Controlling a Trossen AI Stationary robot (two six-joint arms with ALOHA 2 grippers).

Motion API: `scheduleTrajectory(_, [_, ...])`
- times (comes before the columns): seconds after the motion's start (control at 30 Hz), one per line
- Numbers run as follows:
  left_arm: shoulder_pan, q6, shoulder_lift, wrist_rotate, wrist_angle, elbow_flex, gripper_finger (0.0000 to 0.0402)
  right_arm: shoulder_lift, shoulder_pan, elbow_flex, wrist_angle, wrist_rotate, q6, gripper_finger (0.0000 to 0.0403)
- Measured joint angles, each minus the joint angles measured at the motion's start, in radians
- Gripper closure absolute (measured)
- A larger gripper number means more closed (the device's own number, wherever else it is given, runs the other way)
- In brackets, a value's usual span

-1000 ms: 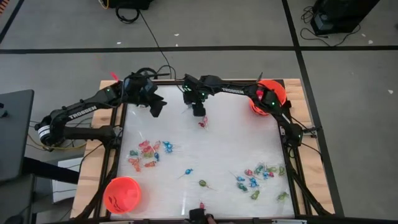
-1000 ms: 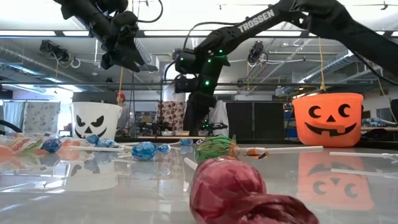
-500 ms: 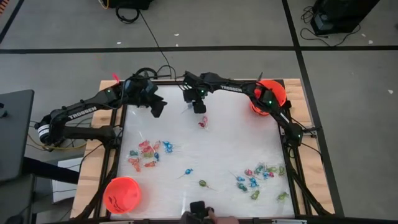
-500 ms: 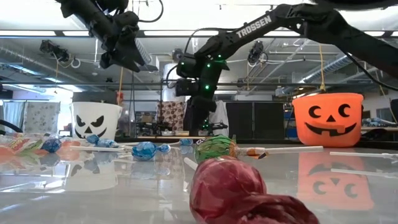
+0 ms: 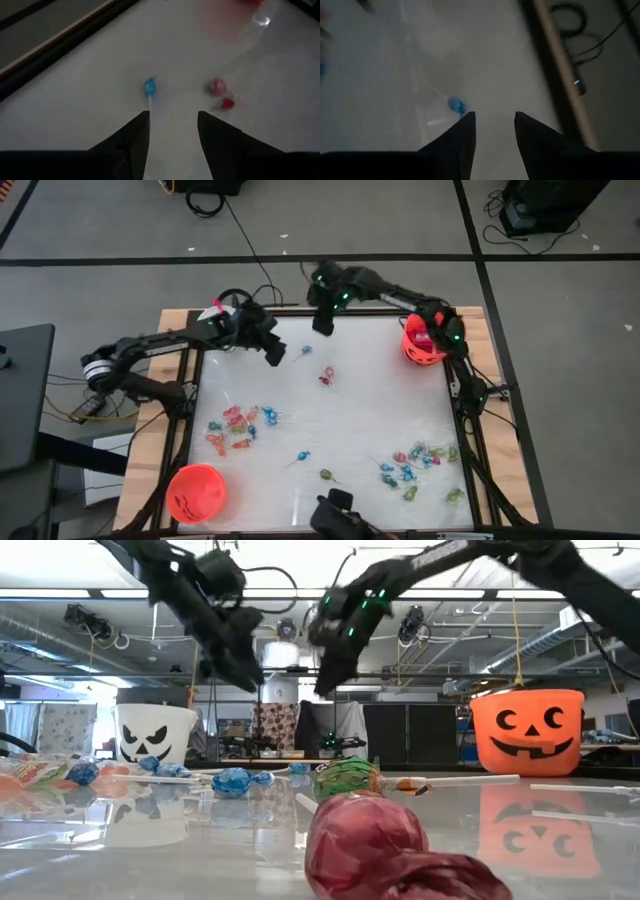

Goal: Sort candy by brand, put in halloween buckets
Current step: Put the blue lollipop into the white bucket

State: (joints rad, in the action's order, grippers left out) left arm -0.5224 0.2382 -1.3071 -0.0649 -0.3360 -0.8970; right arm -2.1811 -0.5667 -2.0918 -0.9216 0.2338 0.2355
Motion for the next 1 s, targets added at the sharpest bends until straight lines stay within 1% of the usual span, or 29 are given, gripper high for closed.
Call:
scheduleTrajectory(0.1, [0.0,-0.006,-0.076,-0.011,0.09,0.0,0.0229,0.079,-0.015,0.0,-0.005,-0.001,-0.019,0.0256])
scheduleTrajectory(0.2, [0.0,-0.026,-0.147,-0.044,0.173,0.0,0.0229,0.157,-0.027,0.0,-0.008,-0.005,-0.05,0.0256])
scheduleTrajectory(0.27, [0.0,-0.026,-0.194,-0.065,0.194,-0.015,0.0229,0.209,-0.034,0.0,-0.012,-0.005,-0.067,0.0256])
scheduleTrajectory(0.47, [0.0,-0.028,-0.33,-0.091,0.167,-0.116,0.0229,0.325,-0.039,0.0,-0.043,-0.005,-0.124,0.0256])
scheduleTrajectory(0.67, [0.0,-0.092,-0.448,-0.078,0.075,-0.252,0.0227,0.399,-0.017,0.0,-0.094,-0.005,-0.174,0.0256])
scheduleTrajectory(0.83, [-0.002,-0.108,-0.54,-0.069,-0.013,-0.362,0.0204,0.437,0.006,0.0,-0.105,-0.004,-0.214,0.0256])
scheduleTrajectory(1.0, [-0.003,-0.117,-0.612,-0.012,-0.115,-0.456,0.0182,0.462,0.025,0.0,-0.117,-0.005,-0.236,0.0256])
